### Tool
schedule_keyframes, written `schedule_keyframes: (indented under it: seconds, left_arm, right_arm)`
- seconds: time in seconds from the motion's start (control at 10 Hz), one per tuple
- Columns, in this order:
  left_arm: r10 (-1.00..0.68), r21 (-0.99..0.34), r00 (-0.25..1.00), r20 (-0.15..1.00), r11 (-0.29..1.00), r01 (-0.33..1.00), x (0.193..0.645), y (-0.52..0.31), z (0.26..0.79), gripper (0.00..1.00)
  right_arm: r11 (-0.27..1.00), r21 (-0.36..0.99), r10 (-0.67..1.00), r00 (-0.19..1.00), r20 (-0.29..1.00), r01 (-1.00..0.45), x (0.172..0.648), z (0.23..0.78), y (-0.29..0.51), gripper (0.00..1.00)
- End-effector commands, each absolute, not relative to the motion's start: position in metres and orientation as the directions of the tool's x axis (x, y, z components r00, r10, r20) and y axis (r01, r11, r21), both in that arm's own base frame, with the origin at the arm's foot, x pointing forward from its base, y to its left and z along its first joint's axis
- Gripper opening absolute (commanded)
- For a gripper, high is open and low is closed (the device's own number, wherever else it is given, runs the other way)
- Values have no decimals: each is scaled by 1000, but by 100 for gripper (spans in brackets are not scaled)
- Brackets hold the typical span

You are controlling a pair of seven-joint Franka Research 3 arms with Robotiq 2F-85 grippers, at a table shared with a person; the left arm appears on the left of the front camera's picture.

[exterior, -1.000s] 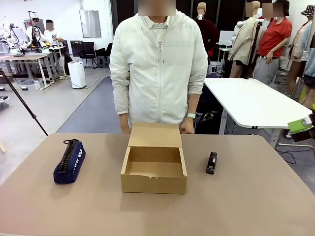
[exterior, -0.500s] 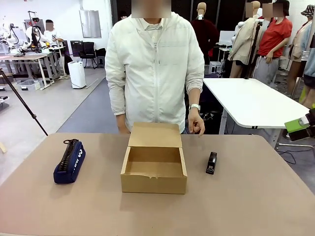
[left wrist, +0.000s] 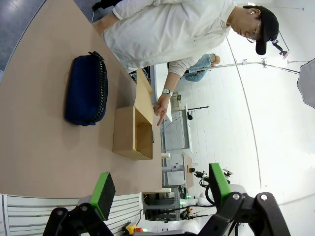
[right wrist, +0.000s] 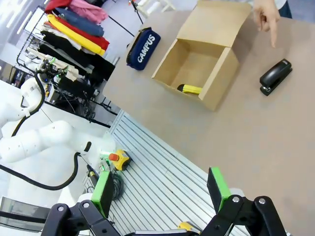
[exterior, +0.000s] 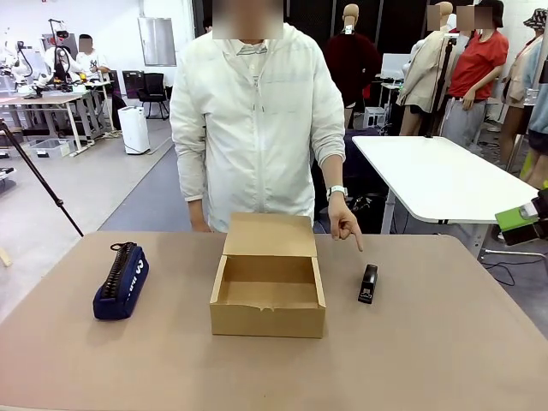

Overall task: Pack the items into the box.
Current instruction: Pick up the item indicated by the person and place it inside the Mailer Box.

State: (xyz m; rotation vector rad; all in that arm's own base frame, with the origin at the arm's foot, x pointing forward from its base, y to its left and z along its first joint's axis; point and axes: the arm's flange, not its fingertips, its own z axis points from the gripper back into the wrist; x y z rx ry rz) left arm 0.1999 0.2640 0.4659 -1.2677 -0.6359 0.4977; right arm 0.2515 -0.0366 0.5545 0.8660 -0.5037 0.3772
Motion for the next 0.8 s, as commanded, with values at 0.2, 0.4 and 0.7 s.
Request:
schedule_keyframes:
  seconds: [0.2, 0.4, 0.7]
  left_arm:
    - [665, -974, 726, 176, 226, 29, 199, 265, 467, 100]
    - [665, -974, 726, 176, 226, 29, 199, 265, 467, 100]
    - [665, -974, 726, 176, 226, 29, 199, 265, 467, 100]
  right_arm:
    - [583, 630, 109, 817, 566, -513, 252, 557, -35, 100]
    - [583, 630, 109, 817, 566, -513, 252, 557, -35, 100]
    - [832, 401, 306, 920, 242, -383, 355, 569, 17, 100]
